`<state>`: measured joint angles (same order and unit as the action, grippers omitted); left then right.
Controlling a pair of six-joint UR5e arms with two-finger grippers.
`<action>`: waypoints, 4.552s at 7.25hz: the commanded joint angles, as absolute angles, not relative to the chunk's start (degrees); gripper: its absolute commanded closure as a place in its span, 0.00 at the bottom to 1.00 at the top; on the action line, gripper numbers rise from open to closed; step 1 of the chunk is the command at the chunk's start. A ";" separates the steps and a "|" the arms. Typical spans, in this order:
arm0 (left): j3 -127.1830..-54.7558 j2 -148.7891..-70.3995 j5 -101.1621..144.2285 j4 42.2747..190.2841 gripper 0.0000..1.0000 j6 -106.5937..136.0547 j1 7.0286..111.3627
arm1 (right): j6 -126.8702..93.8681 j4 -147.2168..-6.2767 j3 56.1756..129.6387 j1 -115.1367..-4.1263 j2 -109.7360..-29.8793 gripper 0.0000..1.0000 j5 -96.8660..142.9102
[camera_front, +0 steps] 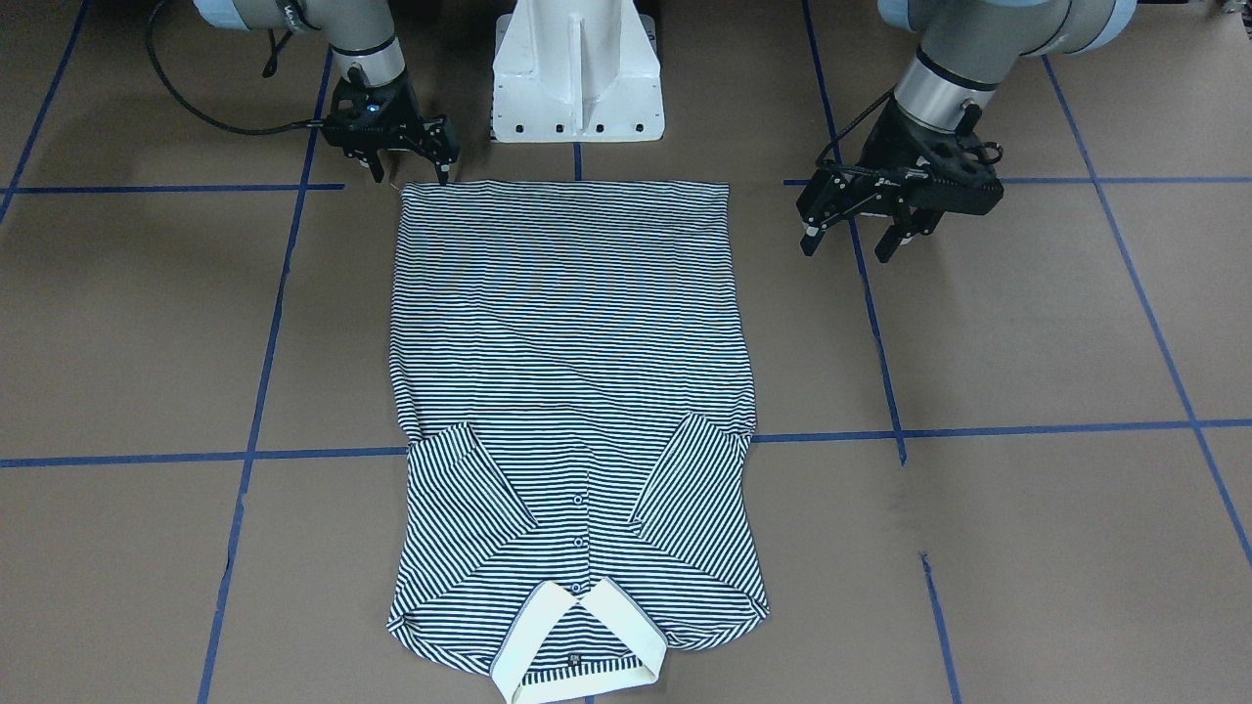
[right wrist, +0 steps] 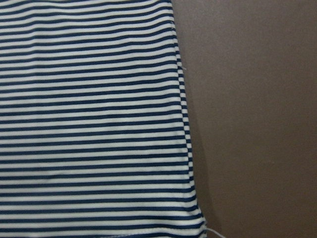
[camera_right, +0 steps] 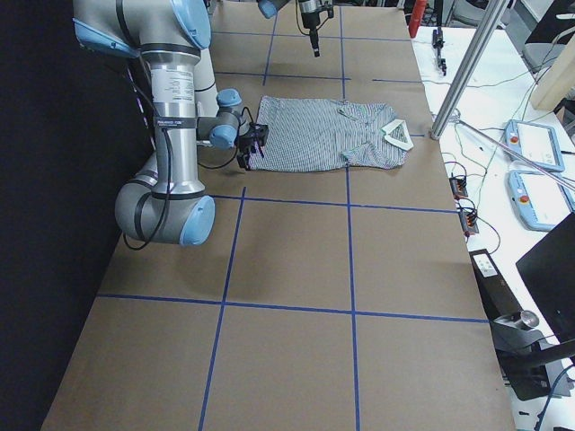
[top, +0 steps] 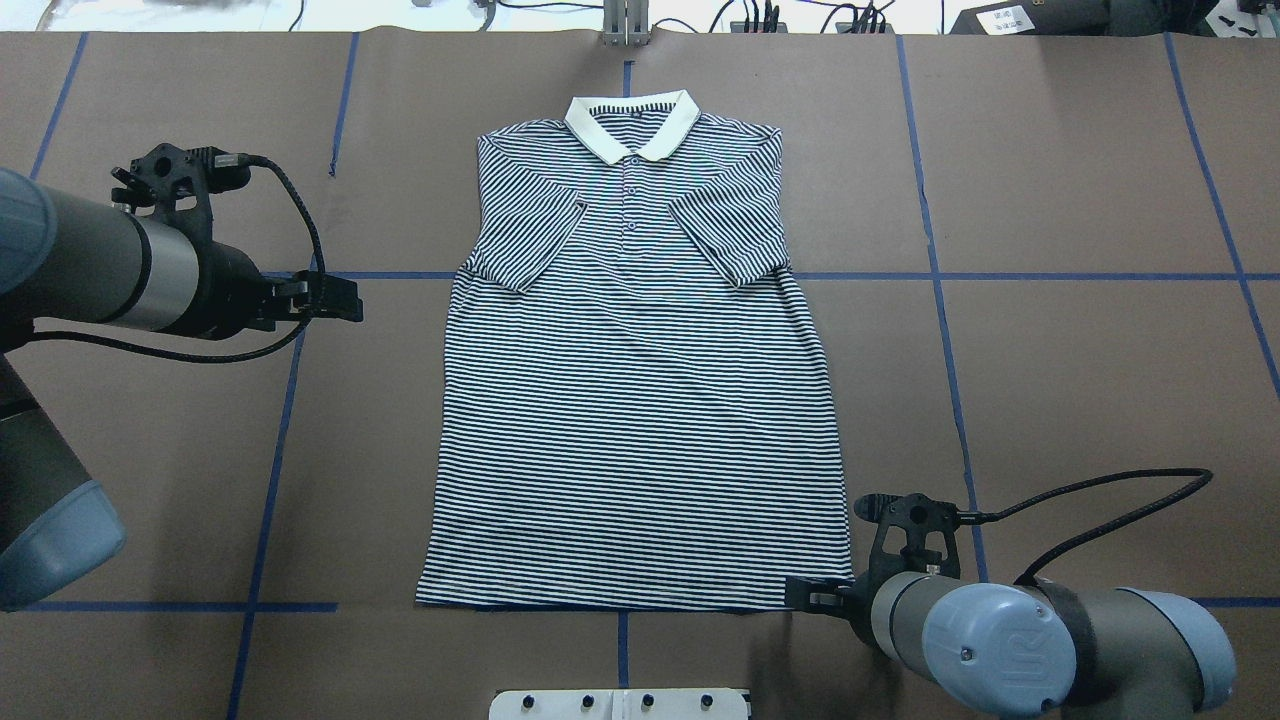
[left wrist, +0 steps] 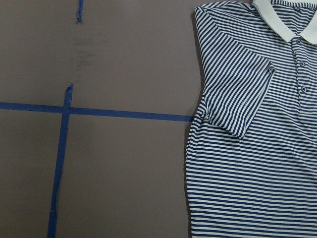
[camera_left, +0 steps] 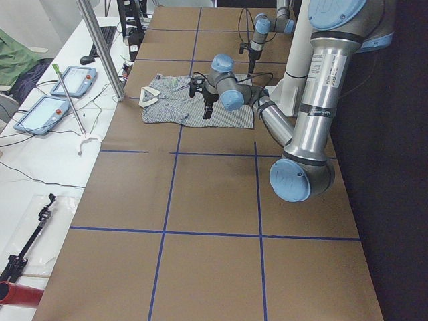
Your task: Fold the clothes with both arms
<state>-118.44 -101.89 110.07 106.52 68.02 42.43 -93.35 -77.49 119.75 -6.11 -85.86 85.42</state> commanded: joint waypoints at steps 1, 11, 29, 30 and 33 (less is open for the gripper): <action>-118.04 -101.95 110.13 106.44 0.00 68.03 42.28 | -92.90 -77.61 118.84 -6.93 -85.61 0.00 85.60; -117.86 -102.48 110.21 106.44 0.00 67.94 42.19 | -92.90 -77.70 117.95 -7.56 -84.91 1.00 86.92; -112.67 -105.82 92.02 98.70 0.17 108.81 9.40 | -92.90 -77.70 120.94 -11.60 -83.94 1.00 89.03; -112.85 -105.82 92.02 98.70 0.17 108.81 9.49 | -92.90 -77.70 120.94 -11.69 -83.94 1.00 89.03; -112.85 -106.26 92.02 97.47 0.35 108.81 9.49 | -92.90 -77.70 120.94 -11.60 -83.94 1.00 89.03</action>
